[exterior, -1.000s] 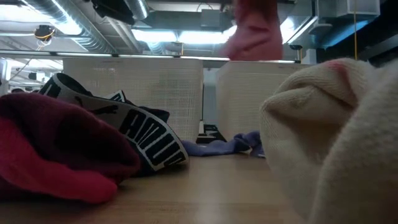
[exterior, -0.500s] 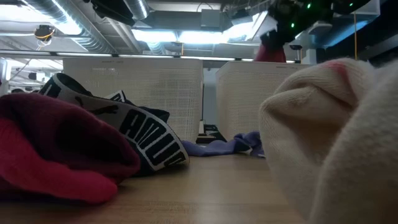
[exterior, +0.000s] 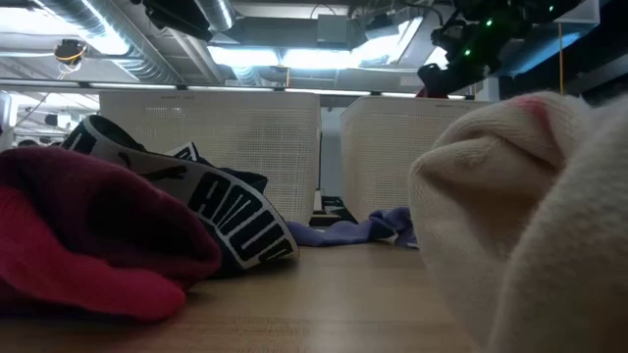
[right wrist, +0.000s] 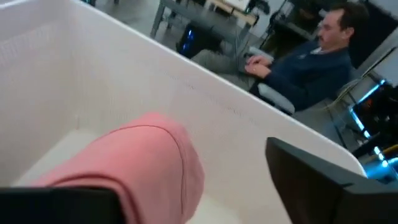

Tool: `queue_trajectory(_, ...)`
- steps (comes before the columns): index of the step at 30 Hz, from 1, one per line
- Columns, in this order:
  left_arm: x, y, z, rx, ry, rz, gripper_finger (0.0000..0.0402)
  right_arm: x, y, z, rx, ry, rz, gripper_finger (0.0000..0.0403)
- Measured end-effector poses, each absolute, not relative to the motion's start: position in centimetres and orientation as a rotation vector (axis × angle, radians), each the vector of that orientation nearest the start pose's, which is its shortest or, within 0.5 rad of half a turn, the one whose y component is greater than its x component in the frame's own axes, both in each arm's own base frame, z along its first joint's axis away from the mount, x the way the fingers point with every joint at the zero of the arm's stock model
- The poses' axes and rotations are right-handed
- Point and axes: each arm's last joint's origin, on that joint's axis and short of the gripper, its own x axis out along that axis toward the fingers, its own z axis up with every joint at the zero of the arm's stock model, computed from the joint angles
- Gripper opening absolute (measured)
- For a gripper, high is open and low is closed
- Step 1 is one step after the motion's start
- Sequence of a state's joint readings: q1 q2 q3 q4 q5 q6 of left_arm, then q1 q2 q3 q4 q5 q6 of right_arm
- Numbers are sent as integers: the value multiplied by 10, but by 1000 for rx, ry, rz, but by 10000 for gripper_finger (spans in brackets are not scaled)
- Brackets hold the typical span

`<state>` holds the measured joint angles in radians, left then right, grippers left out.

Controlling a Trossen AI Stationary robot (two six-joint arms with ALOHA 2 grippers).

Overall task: Sort clothes
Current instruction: Put the pink tube top into the right white laundry bin, then put the top maroon sock into the right white laundry bin

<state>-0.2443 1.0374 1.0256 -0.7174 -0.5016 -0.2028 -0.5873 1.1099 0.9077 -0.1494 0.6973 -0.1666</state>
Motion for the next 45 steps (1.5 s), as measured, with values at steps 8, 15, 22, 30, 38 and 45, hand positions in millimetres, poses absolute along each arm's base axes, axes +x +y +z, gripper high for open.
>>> queue_trajectory(8,198,-35,325,64,654,317,150,176,-129,331,137,669,-958,314)
queue_trajectory(15,198,-35,326,50,651,321,150,165,-120,343,247,776,-920,304)
queue_trajectory(22,198,-35,325,50,653,321,150,161,-113,347,330,817,-811,305)
queue_trajectory(30,191,-35,317,-44,763,301,150,169,-101,335,349,817,-665,305)
queue_trajectory(38,174,-43,305,-190,938,332,150,180,-74,344,242,687,-575,305)
queue_trajectory(45,163,-58,275,-259,1082,278,150,197,-45,358,174,525,-412,305)
